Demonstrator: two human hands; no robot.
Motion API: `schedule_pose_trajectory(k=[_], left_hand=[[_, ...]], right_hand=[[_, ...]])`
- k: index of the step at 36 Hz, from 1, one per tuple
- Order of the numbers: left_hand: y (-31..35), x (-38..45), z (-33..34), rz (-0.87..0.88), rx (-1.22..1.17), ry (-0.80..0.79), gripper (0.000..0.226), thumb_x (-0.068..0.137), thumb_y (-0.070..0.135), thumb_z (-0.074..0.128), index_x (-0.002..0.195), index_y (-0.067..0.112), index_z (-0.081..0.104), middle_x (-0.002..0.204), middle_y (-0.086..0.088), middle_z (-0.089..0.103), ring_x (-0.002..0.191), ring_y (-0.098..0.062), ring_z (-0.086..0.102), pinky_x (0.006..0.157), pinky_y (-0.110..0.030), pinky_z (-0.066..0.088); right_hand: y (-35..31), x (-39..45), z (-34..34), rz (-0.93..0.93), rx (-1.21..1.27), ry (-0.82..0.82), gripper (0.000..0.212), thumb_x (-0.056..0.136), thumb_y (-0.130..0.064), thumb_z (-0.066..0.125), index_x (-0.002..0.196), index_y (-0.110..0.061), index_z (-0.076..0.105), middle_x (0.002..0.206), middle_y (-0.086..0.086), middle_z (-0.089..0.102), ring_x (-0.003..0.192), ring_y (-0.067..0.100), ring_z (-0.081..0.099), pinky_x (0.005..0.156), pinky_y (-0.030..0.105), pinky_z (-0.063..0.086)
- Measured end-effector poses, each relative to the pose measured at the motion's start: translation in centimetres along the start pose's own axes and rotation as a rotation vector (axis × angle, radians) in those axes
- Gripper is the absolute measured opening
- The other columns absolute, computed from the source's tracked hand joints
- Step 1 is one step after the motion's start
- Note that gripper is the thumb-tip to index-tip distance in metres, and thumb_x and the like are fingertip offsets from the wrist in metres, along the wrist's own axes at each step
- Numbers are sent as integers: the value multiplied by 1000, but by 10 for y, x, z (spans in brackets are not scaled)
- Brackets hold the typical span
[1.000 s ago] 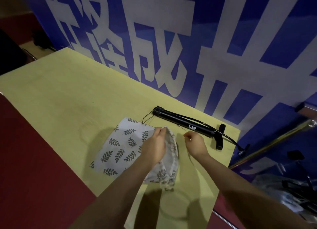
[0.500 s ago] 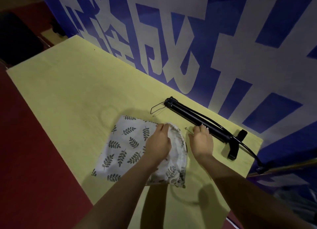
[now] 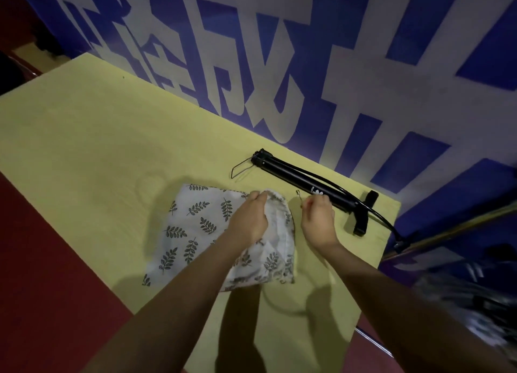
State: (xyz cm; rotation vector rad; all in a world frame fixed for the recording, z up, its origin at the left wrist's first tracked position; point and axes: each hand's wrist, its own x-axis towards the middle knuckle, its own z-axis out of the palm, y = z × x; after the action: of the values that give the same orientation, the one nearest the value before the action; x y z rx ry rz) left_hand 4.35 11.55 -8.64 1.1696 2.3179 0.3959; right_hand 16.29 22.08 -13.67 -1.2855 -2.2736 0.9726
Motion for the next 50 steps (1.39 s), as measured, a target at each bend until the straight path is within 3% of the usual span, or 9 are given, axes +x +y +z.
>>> schedule_pose_trajectory(k=[5, 10, 13, 19, 24, 32, 36, 41, 50], left_hand=[[-4, -3, -6, 48, -78, 24, 61, 90, -11, 34, 147, 10, 28, 145, -10, 34, 124, -25, 46, 99, -31, 40], [-13, -9, -25, 104, -94, 34, 61, 91, -8, 34, 147, 13, 28, 147, -5, 32, 129, -24, 41, 104, -35, 40], [-20, -10, -37, 122, -107, 31, 59, 90, -8, 34, 145, 15, 32, 146, -5, 33, 127, -25, 43, 104, -39, 40], [-21, -7, -50, 130, -120, 20, 53, 91, -5, 36, 142, 10, 34, 144, -7, 35, 126, -24, 43, 101, -34, 40], [-6, 5, -52, 132, -144, 20, 55, 93, 0, 39, 147, 8, 27, 146, -8, 33, 126, -26, 45, 105, -32, 36], [6, 37, -51, 124, -91, 0, 56, 93, 4, 41, 147, 9, 28, 143, -8, 37, 116, -28, 51, 96, -37, 42], [5, 54, -46, 107, -81, -22, 56, 92, 5, 42, 147, 9, 29, 141, -10, 38, 120, -27, 48, 99, -37, 43], [3, 60, -38, 88, -121, -50, 55, 92, 4, 42, 146, 11, 31, 143, -8, 37, 116, -27, 52, 94, -35, 45], [5, 58, -32, 101, -86, -64, 52, 92, 5, 40, 143, 14, 35, 144, -4, 35, 121, -26, 46, 97, -41, 45]], right_hand=[[-16, -20, -4, -117, -44, -92, 7, 93, -12, 50, 89, -11, 56, 97, 10, 54, 97, 28, 50, 87, 37, 39], [-36, -37, 0, -290, -254, -267, 8, 92, -19, 53, 89, -19, 61, 103, 4, 54, 101, 24, 42, 74, 26, 17], [-48, -39, 5, -281, -252, -278, 12, 92, -20, 54, 96, -19, 66, 107, 1, 54, 104, 22, 40, 74, 24, 15], [-59, -24, 1, -220, -185, -68, 17, 95, -25, 51, 90, -13, 63, 90, 1, 54, 95, 24, 46, 76, 28, 22], [-59, 7, -9, -114, -302, 60, 19, 93, -26, 49, 103, -13, 59, 108, 6, 56, 103, 27, 45, 88, 37, 32], [-45, 62, -12, 46, -487, -186, 53, 94, -23, 47, 142, -11, 30, 142, 14, 39, 128, 33, 38, 105, 42, 31], [-34, 80, -8, 42, -631, -329, 47, 94, -21, 45, 138, -10, 33, 137, 15, 43, 124, 34, 42, 102, 42, 36], [-27, 93, 2, -17, -857, -355, 45, 93, -30, 50, 133, -12, 39, 131, 12, 44, 121, 30, 40, 100, 38, 34], [-25, 95, -6, -9, -812, -440, 47, 95, -37, 51, 130, -9, 39, 128, 12, 49, 114, 33, 52, 83, 39, 45]])
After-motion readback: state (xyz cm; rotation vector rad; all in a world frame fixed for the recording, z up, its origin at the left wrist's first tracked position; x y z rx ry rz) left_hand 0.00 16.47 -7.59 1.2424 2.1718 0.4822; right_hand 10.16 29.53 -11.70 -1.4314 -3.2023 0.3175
